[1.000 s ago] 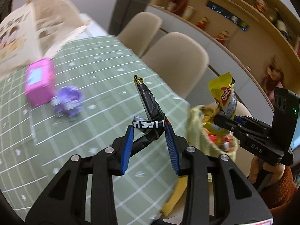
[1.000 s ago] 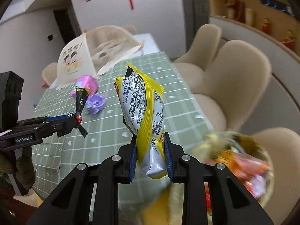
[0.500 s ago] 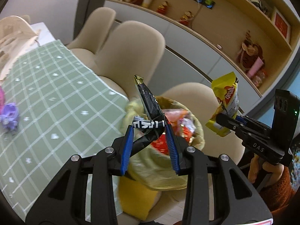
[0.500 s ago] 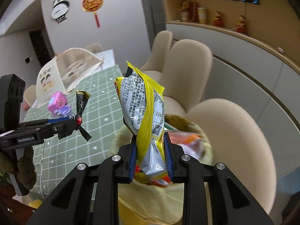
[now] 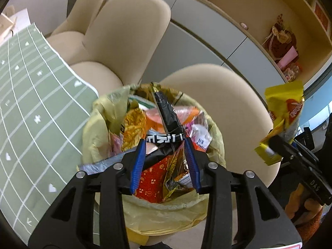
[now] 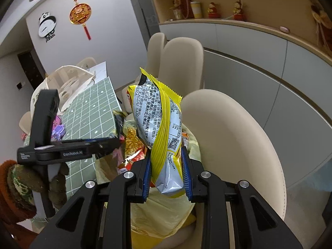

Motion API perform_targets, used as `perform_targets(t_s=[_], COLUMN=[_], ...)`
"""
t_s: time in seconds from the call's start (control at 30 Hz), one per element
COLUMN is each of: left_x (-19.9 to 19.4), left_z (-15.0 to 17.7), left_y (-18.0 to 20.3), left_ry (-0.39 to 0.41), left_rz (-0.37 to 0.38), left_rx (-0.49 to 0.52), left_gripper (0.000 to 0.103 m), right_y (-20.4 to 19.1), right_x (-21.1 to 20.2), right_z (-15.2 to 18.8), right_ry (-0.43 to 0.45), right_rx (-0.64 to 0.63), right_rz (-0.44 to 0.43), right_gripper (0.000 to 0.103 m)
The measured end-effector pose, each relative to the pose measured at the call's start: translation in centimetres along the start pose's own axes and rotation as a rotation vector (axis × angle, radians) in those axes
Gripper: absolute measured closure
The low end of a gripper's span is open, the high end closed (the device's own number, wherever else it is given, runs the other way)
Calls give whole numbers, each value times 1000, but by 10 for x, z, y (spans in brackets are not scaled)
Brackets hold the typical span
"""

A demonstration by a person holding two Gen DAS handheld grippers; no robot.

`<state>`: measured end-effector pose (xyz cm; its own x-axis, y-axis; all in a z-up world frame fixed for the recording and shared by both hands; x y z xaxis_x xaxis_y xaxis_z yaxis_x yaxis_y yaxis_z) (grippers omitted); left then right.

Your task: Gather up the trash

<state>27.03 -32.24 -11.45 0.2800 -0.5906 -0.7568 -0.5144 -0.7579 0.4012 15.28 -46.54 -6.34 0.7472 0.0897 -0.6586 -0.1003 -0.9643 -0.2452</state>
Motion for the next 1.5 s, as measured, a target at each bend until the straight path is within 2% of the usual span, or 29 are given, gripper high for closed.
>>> perform_targets(t_s=[0.17, 0.3, 0.47, 0.53, 0.67, 0.73, 0.83, 0.9, 1.17, 1.37, 1.5], left_x=[-8, -39, -89, -115, -153, -172, -189, -201, -238, -254, -269], left_z=[5, 13, 33, 47, 68, 80, 92, 98, 110, 123, 132], left_y=[-8, -17, -32, -41, -59, -70, -80, -86, -86, -73, -66], left_ry=[3, 79, 164, 190, 225, 246, 268, 278, 321, 336, 369], left_rz=[18, -11, -135, -202, -303, -358, -419, -454, -535, -551, -563], left_rx=[-51, -86, -112, -118, -139, -165, -179, -186, -103, -12, 16], left_gripper=[58, 53, 47, 45, 39, 33, 29, 28, 28, 28, 28], right_y=[-2, -13, -25, -31, -41, -44, -45, -47, -72, -121, -154], right_x=[10, 31, 83, 105, 128, 130, 122, 113, 37, -26, -50], right_z=[2, -1, 8, 16, 31, 31, 29, 27, 28, 49, 72], right_ry=[-32, -79, -207, -255, -289, -271, -224, -202, -44, 21, 33], right_rx=[-11, -45, -29, -44, -69, -60, -51, -46, -67, -69, -46], right_rz=[-34, -82, -145, -138, -106, -90, -57, -48, 23, -2, -19], right_gripper=[77, 77, 77, 77, 73, 70, 57, 41, 41, 41, 41])
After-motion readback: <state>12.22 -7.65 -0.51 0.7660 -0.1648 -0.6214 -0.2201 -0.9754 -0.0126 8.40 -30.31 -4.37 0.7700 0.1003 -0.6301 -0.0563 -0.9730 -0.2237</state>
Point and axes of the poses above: each gripper's, at about its wrist camera, not at the fingertips, and x roughly the way its jaws point, y to its right, z to its underside, the point moved 4 cm from there along x, roughly the way its jaws point, and after that the axes turned 3 degrees about y, right-handed, at the moved point
